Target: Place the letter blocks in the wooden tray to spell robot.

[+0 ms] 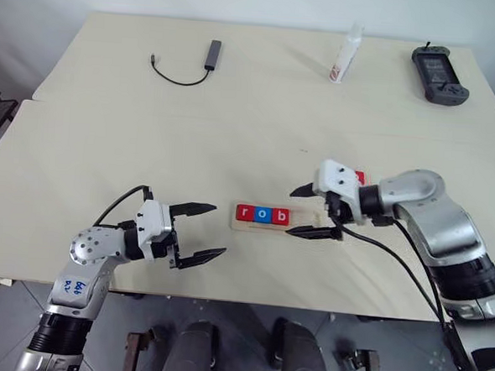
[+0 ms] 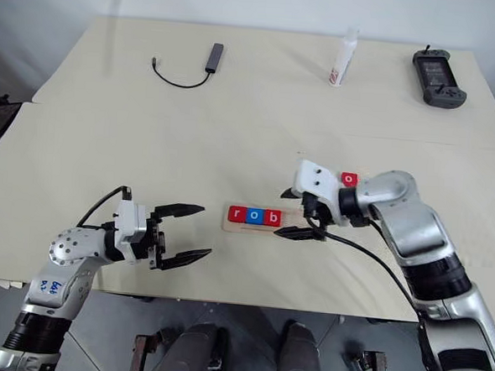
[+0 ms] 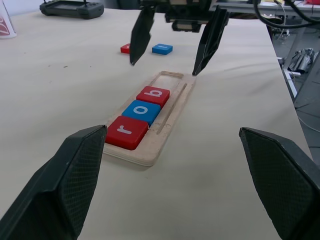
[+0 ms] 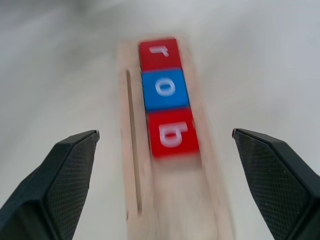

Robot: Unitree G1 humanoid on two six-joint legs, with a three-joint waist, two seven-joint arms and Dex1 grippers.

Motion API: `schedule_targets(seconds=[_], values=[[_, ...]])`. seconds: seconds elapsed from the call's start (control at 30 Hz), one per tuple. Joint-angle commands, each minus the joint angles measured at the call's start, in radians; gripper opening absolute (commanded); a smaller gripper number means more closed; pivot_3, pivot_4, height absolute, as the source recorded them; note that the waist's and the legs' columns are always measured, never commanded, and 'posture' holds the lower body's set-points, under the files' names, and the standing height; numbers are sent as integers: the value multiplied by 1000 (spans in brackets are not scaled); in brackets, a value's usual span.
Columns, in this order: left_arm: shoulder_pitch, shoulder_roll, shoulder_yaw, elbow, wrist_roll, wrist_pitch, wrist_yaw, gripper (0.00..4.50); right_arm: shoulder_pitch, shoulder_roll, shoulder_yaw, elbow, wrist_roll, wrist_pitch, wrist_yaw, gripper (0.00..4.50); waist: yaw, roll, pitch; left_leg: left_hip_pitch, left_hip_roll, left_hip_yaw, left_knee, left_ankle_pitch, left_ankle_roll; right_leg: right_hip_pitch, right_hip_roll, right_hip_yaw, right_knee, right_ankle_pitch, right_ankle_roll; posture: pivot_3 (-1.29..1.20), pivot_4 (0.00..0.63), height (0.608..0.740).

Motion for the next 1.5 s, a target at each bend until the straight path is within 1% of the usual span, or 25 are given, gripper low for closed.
schedule_targets(seconds=[0.03,0.17,0.23,0.3,0.33,0.4,0.53,0.6,0.7,0.8,0.9,1.0,1.03,1.07,1.13,1.2,1.23,1.27,1.37,1.5], values=[[6,11,18,-23,-18,-13,-8,4500,95,-25,-173,-15,37,-60,-78,4474,1,0,0,0,0,0,0,0,0,0,0,0,0,0,0,0,150,740],[3,18,30,-6,-31,8,-13,4500,263,19,-411,-8,135,-142,-136,4474,1,0,0,0,0,0,0,0,0,0,0,0,0,0,0,0,150,740],[-7,15,42,6,-41,19,-7,4500,349,47,-501,-16,160,-211,-162,4474,5,0,0,0,0,1,0,0,0,0,0,0,0,0,0,0,150,740],[-16,13,50,16,-47,26,-5,4500,416,62,-552,-15,160,-260,-189,4474,8,0,0,1,0,1,0,0,0,1,0,0,0,0,0,0,150,740],[-25,15,53,26,-45,27,-5,4500,476,73,-587,-12,153,-297,-200,4474,9,0,0,1,0,1,0,0,0,1,0,1,0,0,0,0,150,740],[-45,17,58,52,-42,28,-7,4500,586,133,-678,-4,170,-380,-241,4474,18,0,0,2,0,1,0,0,0,1,0,1,0,0,0,0,150,740],[-74,16,57,83,-38,28,-19,4500,695,210,-731,-3,157,-519,-296,4474,21,1,0,3,0,3,-1,0,0,1,0,2,0,0,0,0,150,740],[-93,15,52,98,-34,31,-19,4500,721,233,-737,1,162,-552,-322,4474,17,1,0,3,0,4,-1,0,0,1,0,4,0,0,1,0,150,740],[-109,12,51,109,-30,42,-8,4500,734,240,-732,10,169,-577,-347,4474,12,1,-1,6,0,6,-1,0,0,1,1,6,2,0,1,0,150,740],[-118,9,47,114,-30,41,-9,4500,694,226,-731,29,199,-550,-380,4474,9,1,-1,8,0,8,-1,0,0,1,1,9,3,0,1,0,150,740],[-116,8,45,108,-31,44,-7,4500,637,161,-699,3,243,-438,-371,4474,4,1,-1,9,0,10,-1,0,0,1,1,11,4,0,1,0,150,740],[-108,3,40,99,-24,36,-2,4500,538,46,-621,-35,256,-220,-394,4474,-4,1,-1,11,1,11,-1,0,1,1,1,13,5,0,1,0,150,740],[-105,2,36,96,-21,35,-1,4500,481,6,-588,-32,264,-106,-424,4474,-5,1,-1,12,1,11,-2,0,1,1,1,14,6,0,1,0,150,740],[-103,0,34,93,-18,32,0,4500,427,-34,-542,-23,248,-43,-428,4474,-6,1,-1,12,2,11,-2,0,0,1,1,13,6,0,0,0,150,740],[-101,-2,31,90,-15,30,2,4500,364,-80,-489,-14,231,31,-434,4474,-4,1,-1,12,2,12,-2,0,1,0,1,15,6,1,0,0,150,740],[-96,-6,28,85,-6,11,9,4500,228,-111,-394,55,195,153,-461,4474,-3,1,-1,12,2,12,-2,0,0,0,1,14,6,1,0,0,150,740],[-94,-7,26,82,-3,6,11,4500,179,-128,-342,81,157,170,-464,4474,-3,1,-1,11,2,12,-2,0,0,0,1,14,5,1,0,0,150,740],[-92,-8,24,81,-2,4,14,4500,148,-141,-308,100,130,177,-463,4474,-2,1,-1,11,2,12,-2,0,1,0,1,14,5,1,0,0,150,740],[-90,-13,23,72,-1,-1,27,4500,48,-122,-279,144,139,277,-486,4474,4,1,-1,9,1,11,-1,0,1,-1,0,12,5,1,0,0,150,740],[-72,-16,23,55,0,-6,40,4500,-3,-128,-233,157,129,317,-466,4474,2,1,-1,4,1,9,-1,0,1,-4,1,10,3,1,0,0,150,740]])
